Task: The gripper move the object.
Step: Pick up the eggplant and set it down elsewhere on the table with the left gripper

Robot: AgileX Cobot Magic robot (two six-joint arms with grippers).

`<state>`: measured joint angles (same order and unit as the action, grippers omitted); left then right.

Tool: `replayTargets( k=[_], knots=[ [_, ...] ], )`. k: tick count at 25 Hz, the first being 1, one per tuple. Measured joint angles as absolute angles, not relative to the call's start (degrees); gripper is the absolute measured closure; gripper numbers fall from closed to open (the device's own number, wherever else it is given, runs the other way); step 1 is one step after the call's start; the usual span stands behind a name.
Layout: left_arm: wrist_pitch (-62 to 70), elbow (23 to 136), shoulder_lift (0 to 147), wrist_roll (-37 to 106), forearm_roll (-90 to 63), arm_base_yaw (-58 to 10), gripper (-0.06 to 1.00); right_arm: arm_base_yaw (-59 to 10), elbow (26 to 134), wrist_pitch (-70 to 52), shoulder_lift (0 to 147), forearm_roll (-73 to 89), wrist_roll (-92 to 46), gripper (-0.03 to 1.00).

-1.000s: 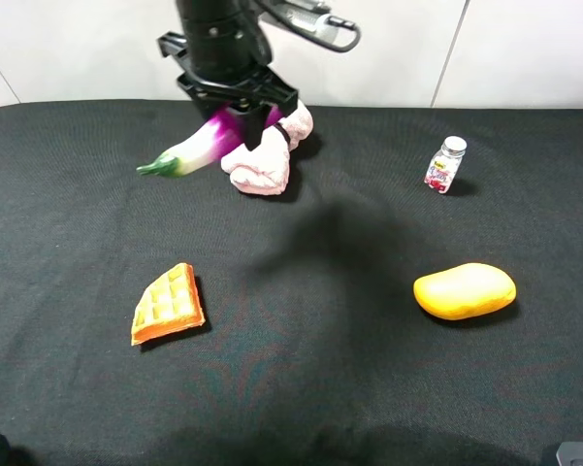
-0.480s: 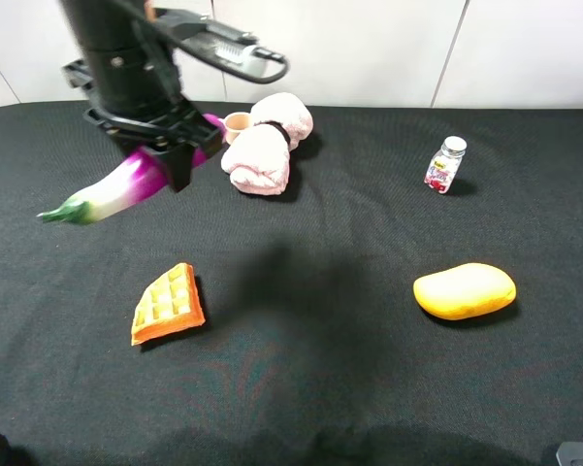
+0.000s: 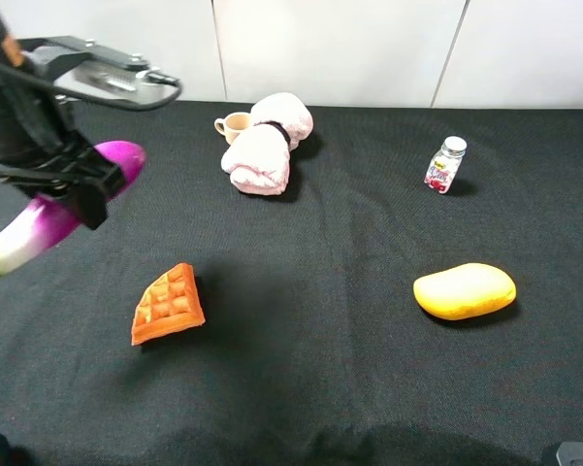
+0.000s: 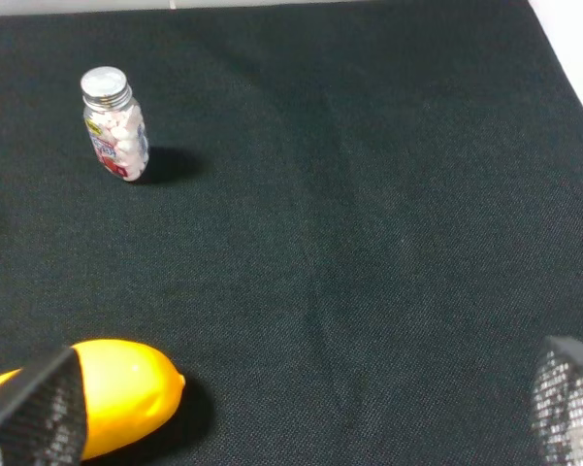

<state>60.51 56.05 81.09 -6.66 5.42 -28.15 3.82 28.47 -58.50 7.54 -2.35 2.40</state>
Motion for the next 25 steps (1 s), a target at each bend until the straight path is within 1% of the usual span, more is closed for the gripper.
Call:
replayTargets(
  k=[6,10,16,25],
  knots=[
    [58.64,51.11,77.21,-6.66,6.99,-24.11,0.39,3.82,28.47,-58.5,7.54,-2.35,2.4,0.27],
    [57.44,50.41,77.21,-6.66,8.5,-22.46,0.39,3.82,28.47,-58.5,7.54,-2.35,2.4,0.27],
    [51.2,49.55,77.31,-6.66,8.52,-20.85,0.39,3.82,28.47,-58.5,7.54,-2.35,2.4,0.27],
    [46.26,49.18,84.84,-6.66,6.89,-20.52,0.39,3.82,28.47,-58.5,7.54,-2.35,2.4,0.27]
  ],
)
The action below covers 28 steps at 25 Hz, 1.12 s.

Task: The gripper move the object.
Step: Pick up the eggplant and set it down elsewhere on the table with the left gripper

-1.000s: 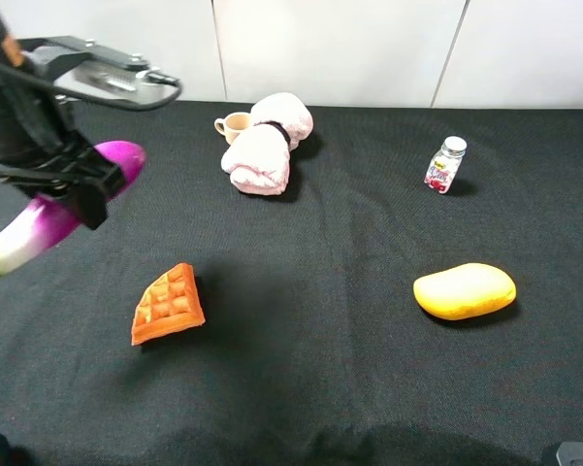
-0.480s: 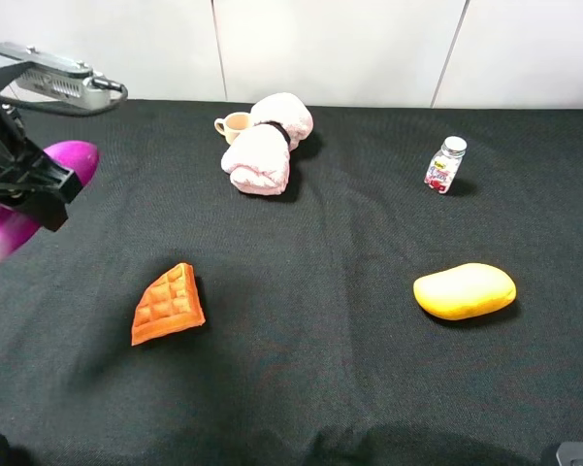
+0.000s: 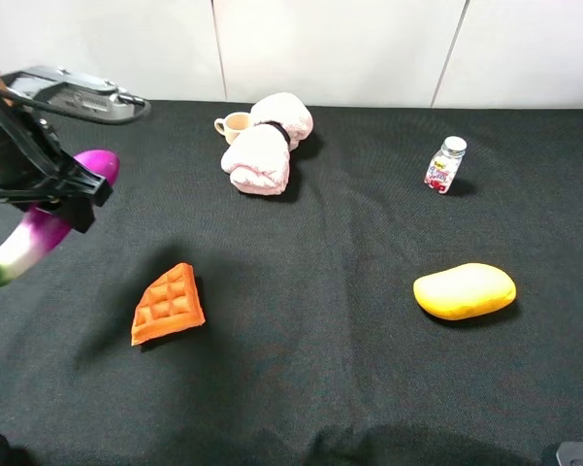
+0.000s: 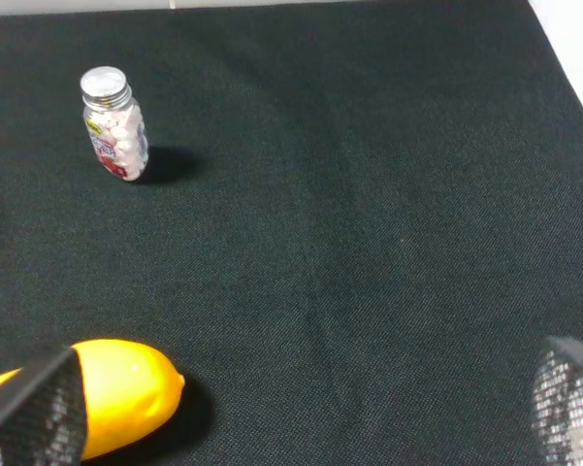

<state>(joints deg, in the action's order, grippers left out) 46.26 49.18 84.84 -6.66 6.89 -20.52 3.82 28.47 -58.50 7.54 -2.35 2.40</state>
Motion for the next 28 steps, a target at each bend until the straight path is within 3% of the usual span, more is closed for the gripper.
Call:
replayTargets(
  k=[28],
  knots=[
    [37.36,48.44,98.31,-6.46,5.11,-23.15,0.39,3.82,28.47,-58.5,7.54,-2.35,2.4,0.27]
  ],
)
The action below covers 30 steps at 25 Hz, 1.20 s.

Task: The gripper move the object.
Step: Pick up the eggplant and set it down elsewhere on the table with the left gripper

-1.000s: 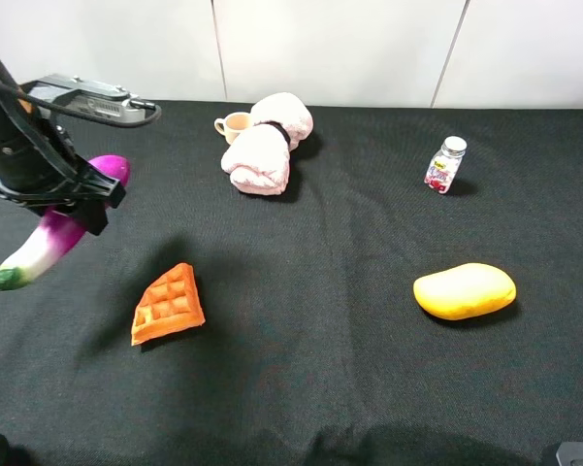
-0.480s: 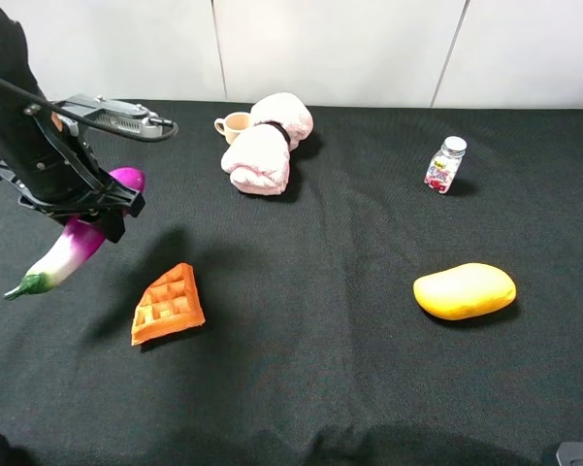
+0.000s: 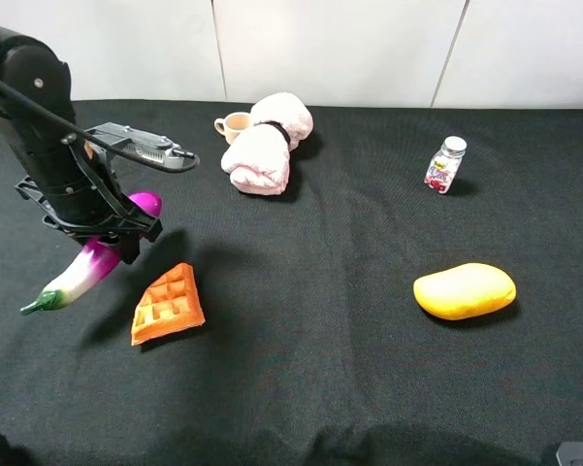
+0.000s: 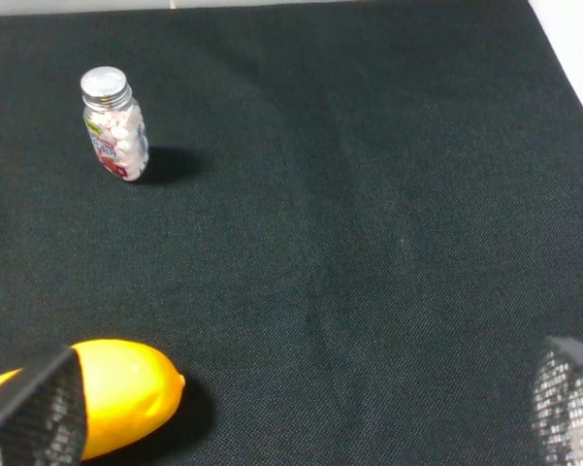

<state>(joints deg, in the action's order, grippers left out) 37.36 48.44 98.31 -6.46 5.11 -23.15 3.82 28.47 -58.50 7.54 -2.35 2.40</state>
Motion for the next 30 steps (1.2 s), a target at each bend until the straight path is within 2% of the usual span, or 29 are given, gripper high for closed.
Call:
replayTargets(
  k=[30],
  knots=[
    [30.37,44.33,100.82,-6.23,4.02,-23.15,0.39,3.82,28.47,-58.5,7.54,-2.35,2.4,0.27]
  ],
)
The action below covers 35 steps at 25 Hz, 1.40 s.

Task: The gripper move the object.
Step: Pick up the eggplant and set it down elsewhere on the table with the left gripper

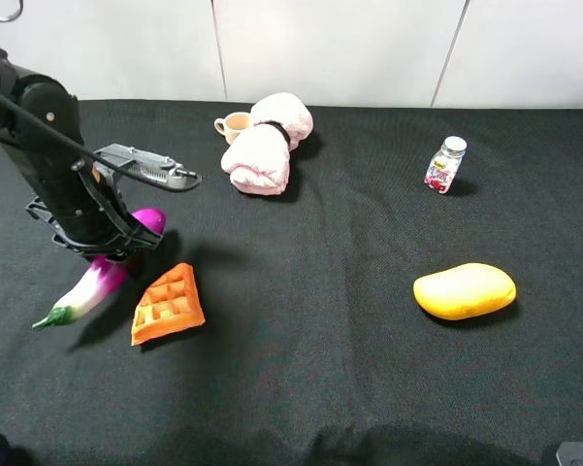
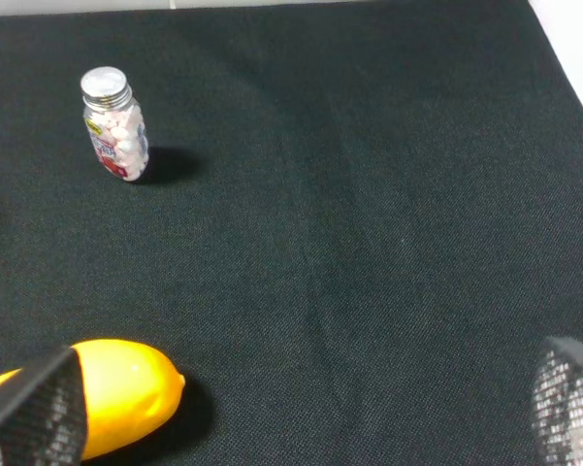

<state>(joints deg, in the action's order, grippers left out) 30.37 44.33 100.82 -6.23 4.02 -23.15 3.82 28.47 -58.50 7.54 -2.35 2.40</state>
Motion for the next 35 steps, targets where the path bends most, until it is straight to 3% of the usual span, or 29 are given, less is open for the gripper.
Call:
replayTargets(
  k=[35],
  knots=[
    [25.53,40.93,100.82,-5.99,4.02,-23.15,0.39,3.82,28.47,-58.5,7.54,-2.35,2.4,0.27]
  ],
)
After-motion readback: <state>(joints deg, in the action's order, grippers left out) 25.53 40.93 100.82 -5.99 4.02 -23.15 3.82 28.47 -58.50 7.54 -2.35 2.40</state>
